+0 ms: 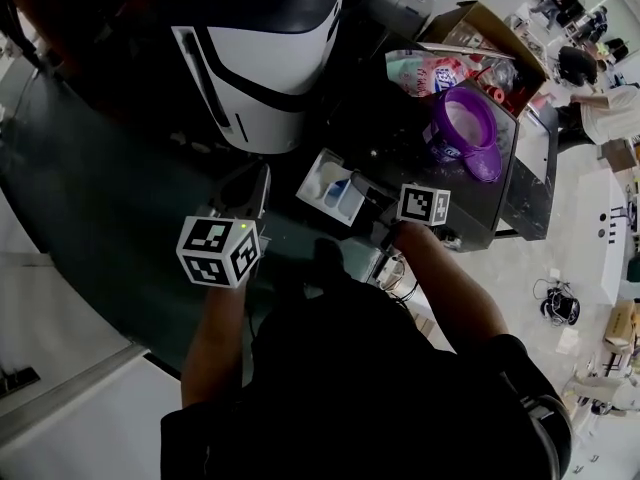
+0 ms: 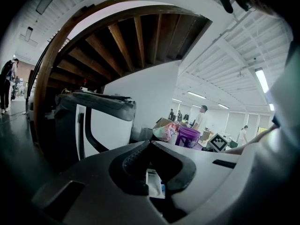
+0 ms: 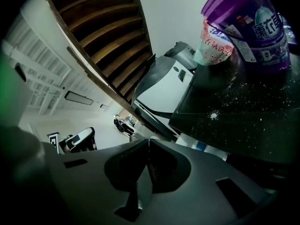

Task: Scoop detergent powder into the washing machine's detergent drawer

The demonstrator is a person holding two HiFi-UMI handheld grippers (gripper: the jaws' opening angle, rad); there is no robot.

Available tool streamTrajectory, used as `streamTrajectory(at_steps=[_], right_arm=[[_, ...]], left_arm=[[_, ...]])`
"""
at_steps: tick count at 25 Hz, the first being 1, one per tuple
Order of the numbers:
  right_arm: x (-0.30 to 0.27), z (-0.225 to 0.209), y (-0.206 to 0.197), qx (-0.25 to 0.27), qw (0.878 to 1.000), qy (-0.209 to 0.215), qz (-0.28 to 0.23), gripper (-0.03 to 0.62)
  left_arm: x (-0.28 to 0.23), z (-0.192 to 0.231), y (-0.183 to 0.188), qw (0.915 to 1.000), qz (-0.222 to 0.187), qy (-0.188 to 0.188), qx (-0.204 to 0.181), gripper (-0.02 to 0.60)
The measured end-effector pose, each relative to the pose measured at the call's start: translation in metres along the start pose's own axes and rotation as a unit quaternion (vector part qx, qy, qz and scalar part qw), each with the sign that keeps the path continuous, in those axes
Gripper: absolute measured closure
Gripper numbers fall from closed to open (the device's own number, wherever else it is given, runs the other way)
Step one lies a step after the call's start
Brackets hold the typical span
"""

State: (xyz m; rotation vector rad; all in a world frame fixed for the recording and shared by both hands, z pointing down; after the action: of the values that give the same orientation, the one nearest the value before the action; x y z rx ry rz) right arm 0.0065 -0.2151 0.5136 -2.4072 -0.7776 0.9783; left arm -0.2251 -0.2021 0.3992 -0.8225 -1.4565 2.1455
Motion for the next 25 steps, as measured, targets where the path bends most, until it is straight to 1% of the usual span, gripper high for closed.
streamTrajectory(at_steps=[3, 7, 16, 19, 22, 25], right_arm=[[-0.005, -0.002, -0.003, 0.016, 1.0, -0.008, 0.006, 0.576], [-0.011, -0.003, -0.007, 0.053, 0.998, -0.024, 0.019, 0.576], [-0.025, -0.002, -0.014, 0.137, 0.988, -0.059, 0.041, 0.576], [-0.03, 0.0, -0.018, 0.178, 0.98, -0.071, 0.05, 0.576], [-0.035, 0.002, -0.021, 0.225, 0.969, -0.085, 0.06, 0.576], [-0.041, 0.004, -0.023, 0.264, 0.958, -0.091, 0.067, 0.576]], left_arm=[[0.001, 0.002, -0.002, 1.0, -0.001, 0.003, 0.003, 0.574], [0.003, 0.001, -0.004, 1.0, 0.0, 0.006, 0.006, 0.574], [0.008, 0.004, -0.006, 0.9999, 0.001, 0.013, 0.011, 0.574], [0.011, 0.006, -0.009, 0.9998, 0.001, 0.015, 0.013, 0.574], [0.014, 0.007, -0.01, 0.9997, 0.001, 0.017, 0.016, 0.574], [0.017, 0.01, -0.011, 0.9996, -0.001, 0.02, 0.018, 0.574]])
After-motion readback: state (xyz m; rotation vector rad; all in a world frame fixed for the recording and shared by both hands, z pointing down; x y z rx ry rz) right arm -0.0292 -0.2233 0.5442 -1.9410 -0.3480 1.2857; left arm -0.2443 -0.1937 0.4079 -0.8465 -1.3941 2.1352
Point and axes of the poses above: the fingertips, and each gripper's own axes: x backward along the fingers, z to its left, y out of its top, the point moved 4 cm from there along x, backward along the fingers, and after that the axes turned 12 degrees about -y, right-handed, at the moved point
